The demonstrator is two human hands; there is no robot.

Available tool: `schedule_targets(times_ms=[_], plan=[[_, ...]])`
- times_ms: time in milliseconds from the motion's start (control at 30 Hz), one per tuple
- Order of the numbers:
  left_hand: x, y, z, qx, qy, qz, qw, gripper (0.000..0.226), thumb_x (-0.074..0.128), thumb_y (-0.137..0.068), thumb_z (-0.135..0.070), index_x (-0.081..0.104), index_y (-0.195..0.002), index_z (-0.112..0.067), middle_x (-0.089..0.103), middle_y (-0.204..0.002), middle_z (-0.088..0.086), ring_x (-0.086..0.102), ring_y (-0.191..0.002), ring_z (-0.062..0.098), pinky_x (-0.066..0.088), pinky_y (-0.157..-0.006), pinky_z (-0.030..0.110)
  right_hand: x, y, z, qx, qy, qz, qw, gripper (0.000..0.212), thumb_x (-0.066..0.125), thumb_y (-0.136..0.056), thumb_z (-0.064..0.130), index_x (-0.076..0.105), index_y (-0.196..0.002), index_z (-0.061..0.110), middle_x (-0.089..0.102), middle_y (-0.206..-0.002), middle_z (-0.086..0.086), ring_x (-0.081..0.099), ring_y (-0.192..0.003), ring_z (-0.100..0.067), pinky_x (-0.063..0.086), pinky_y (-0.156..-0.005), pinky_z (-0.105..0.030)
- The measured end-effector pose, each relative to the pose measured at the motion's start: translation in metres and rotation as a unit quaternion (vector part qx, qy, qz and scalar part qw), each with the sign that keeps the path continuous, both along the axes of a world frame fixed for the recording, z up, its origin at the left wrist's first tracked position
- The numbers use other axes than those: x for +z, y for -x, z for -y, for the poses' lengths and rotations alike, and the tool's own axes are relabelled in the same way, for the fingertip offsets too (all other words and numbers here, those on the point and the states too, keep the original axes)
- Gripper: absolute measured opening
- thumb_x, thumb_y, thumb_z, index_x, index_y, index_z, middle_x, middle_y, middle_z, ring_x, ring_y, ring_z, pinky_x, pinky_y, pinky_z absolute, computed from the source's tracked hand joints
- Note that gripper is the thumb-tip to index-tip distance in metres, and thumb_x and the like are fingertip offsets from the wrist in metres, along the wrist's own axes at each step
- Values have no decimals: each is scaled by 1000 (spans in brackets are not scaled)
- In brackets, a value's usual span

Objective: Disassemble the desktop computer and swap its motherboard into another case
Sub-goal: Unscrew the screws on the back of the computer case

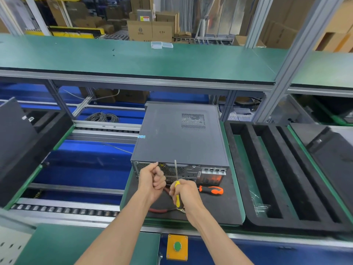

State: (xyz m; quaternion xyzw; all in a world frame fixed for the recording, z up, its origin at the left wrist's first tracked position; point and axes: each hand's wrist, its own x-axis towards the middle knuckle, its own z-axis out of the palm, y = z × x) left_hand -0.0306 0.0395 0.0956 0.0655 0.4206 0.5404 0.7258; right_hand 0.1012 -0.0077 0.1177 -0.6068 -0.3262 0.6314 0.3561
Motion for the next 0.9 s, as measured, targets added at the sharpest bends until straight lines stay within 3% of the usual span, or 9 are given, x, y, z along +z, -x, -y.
schedule_targets(times_ms=[100,200,267,333,400,533,700,800,900], plan=[[-1,-8,-1,-24,23,-51,998,40,53,-98,-28,55,-63,-10,25,-40,-7,17,-31,6,11,-31,17,-4,-4,-8,-52,-14,13,998,20,47,-71,-9,54,-65,9,42,-52,-4,34,-41,-15,23,-41,-21],[2,-20,-4,-7,49,-169,984,35,68,-91,-36,60,-75,-6,24,-42,-6,17,-31,7,12,-33,16,-8,-6,-18,-88,8,28,996,11,57,-79,6,59,-70,11,48,-49,3,34,-38,-13,26,-43,-24],[6,-29,-7,28,72,-214,974,43,77,-84,-41,65,-83,1,26,-43,-4,19,-33,9,15,-36,17,-10,-7,-27,-105,27,-2,994,9,60,-87,14,63,-82,8,62,-60,-2,37,-37,-15,29,-46,-27],[9,-36,-11,64,92,-234,966,49,83,-77,-42,68,-84,4,34,-44,-2,23,-34,11,19,-37,19,-9,-6,-35,-116,42,-61,990,11,61,-93,16,63,-96,6,72,-85,-8,41,-37,-15,33,-44,-26],[12,-42,-14,98,109,-245,958,47,88,-71,-38,68,-81,3,46,-48,1,30,-32,12,24,-36,20,-6,-3,-40,-144,57,-127,980,10,62,-95,16,61,-98,6,69,-96,-8,48,-41,-14,34,-40,-23],[14,-52,-15,141,132,-205,959,38,91,-69,-28,62,-66,-3,54,-43,3,36,-24,12,32,-33,18,-5,7,-45,-187,82,-204,957,17,67,-95,24,63,-102,9,63,-82,-6,55,-52,-14,40,-42,-22],[9,-59,-12,157,103,-182,965,33,86,-75,-24,61,-63,-6,57,-47,6,43,-31,16,38,-37,21,-10,13,-51,-219,84,-156,959,29,72,-91,36,65,-80,10,59,-50,2,51,-41,-12,42,-44,-24],[3,-61,-8,144,84,-181,969,35,78,-80,-23,52,-62,-8,48,-42,6,38,-29,17,33,-34,21,-14,15,-49,-238,73,-129,960,24,75,-84,31,64,-78,10,57,-48,2,50,-38,-12,41,-43,-24],[2,-57,-4,113,59,-214,969,38,76,-82,-25,49,-64,-7,45,-39,5,38,-29,17,33,-35,21,-14,14,-47,-231,54,-108,965,24,75,-82,30,67,-90,9,65,-62,-3,58,-48,-15,43,-45,-26]])
